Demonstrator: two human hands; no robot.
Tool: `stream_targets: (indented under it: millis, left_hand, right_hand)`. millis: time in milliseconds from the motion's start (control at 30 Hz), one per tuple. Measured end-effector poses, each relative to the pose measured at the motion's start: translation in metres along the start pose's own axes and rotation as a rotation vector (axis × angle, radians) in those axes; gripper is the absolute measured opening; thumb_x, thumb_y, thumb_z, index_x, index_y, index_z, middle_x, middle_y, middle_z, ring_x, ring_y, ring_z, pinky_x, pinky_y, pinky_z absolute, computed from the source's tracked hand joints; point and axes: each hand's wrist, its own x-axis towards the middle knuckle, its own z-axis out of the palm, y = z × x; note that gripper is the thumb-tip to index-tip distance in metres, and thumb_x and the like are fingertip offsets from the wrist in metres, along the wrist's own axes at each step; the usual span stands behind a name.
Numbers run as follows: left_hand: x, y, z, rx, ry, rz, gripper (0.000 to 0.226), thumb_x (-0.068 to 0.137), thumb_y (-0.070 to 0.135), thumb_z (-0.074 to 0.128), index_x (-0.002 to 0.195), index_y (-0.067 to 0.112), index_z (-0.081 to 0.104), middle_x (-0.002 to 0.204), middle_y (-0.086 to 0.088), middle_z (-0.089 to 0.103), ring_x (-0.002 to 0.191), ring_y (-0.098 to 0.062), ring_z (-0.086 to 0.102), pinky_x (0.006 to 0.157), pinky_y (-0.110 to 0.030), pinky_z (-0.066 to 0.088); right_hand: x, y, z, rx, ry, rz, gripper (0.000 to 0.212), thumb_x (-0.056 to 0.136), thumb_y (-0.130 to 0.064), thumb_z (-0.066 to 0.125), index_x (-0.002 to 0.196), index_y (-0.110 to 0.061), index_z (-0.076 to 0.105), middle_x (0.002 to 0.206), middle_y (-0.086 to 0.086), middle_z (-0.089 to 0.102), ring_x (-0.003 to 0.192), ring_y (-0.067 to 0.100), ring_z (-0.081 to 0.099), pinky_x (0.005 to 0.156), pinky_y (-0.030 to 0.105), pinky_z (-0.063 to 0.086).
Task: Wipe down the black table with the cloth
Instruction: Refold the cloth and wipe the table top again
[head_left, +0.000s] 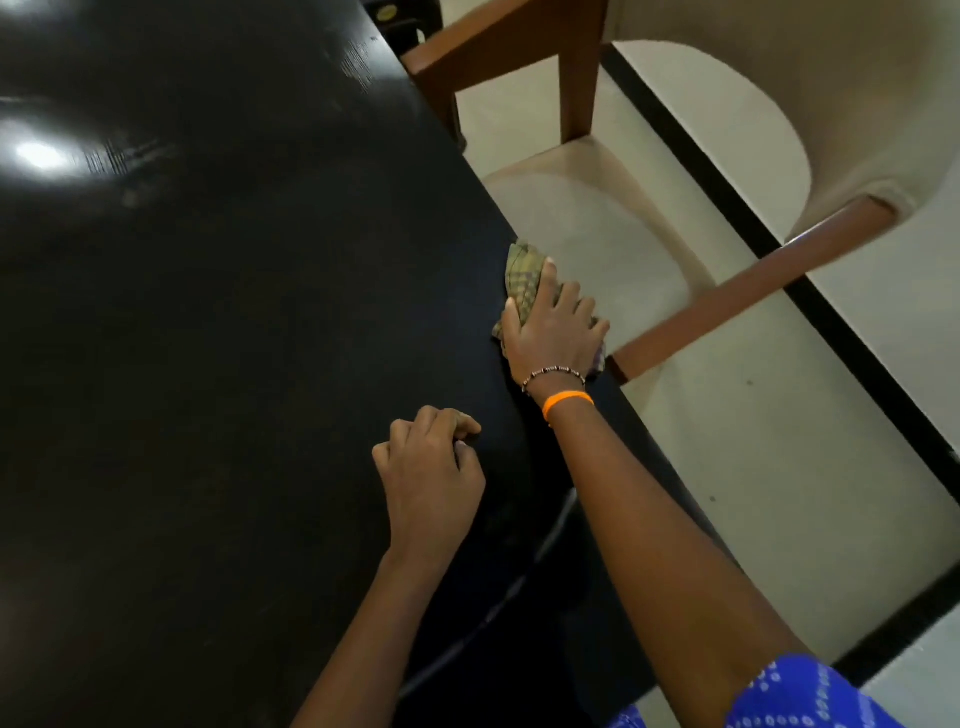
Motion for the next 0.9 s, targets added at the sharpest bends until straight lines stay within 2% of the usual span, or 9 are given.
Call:
stream_targets:
  millis: [167, 333, 467, 600, 667, 767, 833, 900]
  left_hand:
    - [-0.03, 0.013, 0.013, 0.019, -0.079, 0.069, 0.02, 0.085, 0.014, 0.052, 0.095, 0.027, 0.062, 0.102, 0.01, 0.06, 0.097, -0.015, 0.047, 0.081, -0.027, 0.021]
    - [-0.055, 0.022, 0.027, 0.04, -0.185, 0.18, 0.016, 0.085, 0.017, 0.053, 0.094, 0.027, 0.061, 0.101, 0.009, 0.059, 0.098, -0.016, 0.047, 0.08, -0.028, 0.022]
    - [-0.07, 0.024, 0.033, 0.023, -0.219, 0.192, 0.015, 0.086, 0.018, 0.053, 0.093, 0.026, 0.062, 0.101, 0.009, 0.059, 0.097, -0.015, 0.045, 0.081, -0.028, 0.021]
    - [-0.083, 0.017, 0.031, -0.008, -0.2, 0.168, 0.016, 0.085, 0.017, 0.053, 0.094, 0.027, 0.063, 0.101, 0.01, 0.059, 0.098, -0.013, 0.043, 0.081, -0.028, 0.02]
    - [-0.09, 0.008, 0.026, -0.035, -0.177, 0.132, 0.016, 0.085, 0.016, 0.054, 0.093, 0.027, 0.063, 0.101, 0.012, 0.059, 0.098, -0.013, 0.044, 0.081, -0.028, 0.021]
    - [-0.101, -0.007, 0.015, -0.053, -0.132, 0.077, 0.017, 0.084, 0.015, 0.055, 0.092, 0.027, 0.064, 0.101, 0.012, 0.059, 0.1, -0.014, 0.045, 0.081, -0.03, 0.022]
    - [-0.109, -0.018, 0.005, -0.075, -0.092, 0.026, 0.017, 0.084, 0.014, 0.056, 0.091, 0.027, 0.064, 0.1, 0.013, 0.058, 0.102, -0.016, 0.046, 0.082, -0.032, 0.024]
    - [-0.115, -0.03, -0.007, -0.101, -0.043, -0.024, 0.017, 0.084, 0.013, 0.057, 0.091, 0.027, 0.065, 0.099, 0.013, 0.058, 0.104, -0.017, 0.048, 0.084, -0.034, 0.028]
  right_hand:
    - [-0.062, 0.054, -0.012, -0.034, -0.023, 0.032, 0.066, 0.089, -0.05, 0.035, 0.145, -0.018, 0.024, 0.129, 0.014, 0.047, 0.109, 0.035, 0.047, 0.09, 0.049, 0.036]
    - [-0.132, 0.119, -0.027, -0.052, -0.043, 0.119, 0.061, 0.088, -0.047, 0.039, 0.14, -0.016, 0.033, 0.123, 0.015, 0.052, 0.103, 0.035, 0.049, 0.083, 0.047, 0.038]
    - [-0.195, 0.168, -0.041, -0.092, -0.016, 0.239, 0.062, 0.084, -0.049, 0.028, 0.133, -0.014, 0.042, 0.112, 0.015, 0.055, 0.095, 0.035, 0.052, 0.079, 0.045, 0.039]
    - [-0.22, 0.176, -0.041, -0.06, 0.035, 0.297, 0.063, 0.084, -0.047, 0.03, 0.135, -0.013, 0.041, 0.121, 0.015, 0.054, 0.103, 0.036, 0.052, 0.09, 0.049, 0.039]
    - [-0.214, 0.166, -0.041, -0.067, 0.028, 0.259, 0.065, 0.084, -0.046, 0.03, 0.14, -0.013, 0.037, 0.133, 0.016, 0.049, 0.118, 0.037, 0.048, 0.101, 0.054, 0.033]
    - [-0.192, 0.149, -0.04, -0.079, -0.068, 0.081, 0.07, 0.086, -0.05, 0.023, 0.147, -0.017, 0.024, 0.152, 0.013, 0.029, 0.139, 0.036, 0.027, 0.112, 0.059, 0.018]
    - [-0.177, 0.135, -0.036, -0.087, -0.109, -0.049, 0.07, 0.087, -0.052, 0.021, 0.149, -0.02, 0.016, 0.158, 0.009, 0.015, 0.145, 0.035, 0.012, 0.115, 0.059, 0.006]
    - [-0.171, 0.118, -0.032, -0.091, -0.119, -0.123, 0.07, 0.088, -0.052, 0.023, 0.15, -0.021, 0.012, 0.159, 0.007, 0.009, 0.146, 0.035, 0.004, 0.116, 0.058, 0.0]
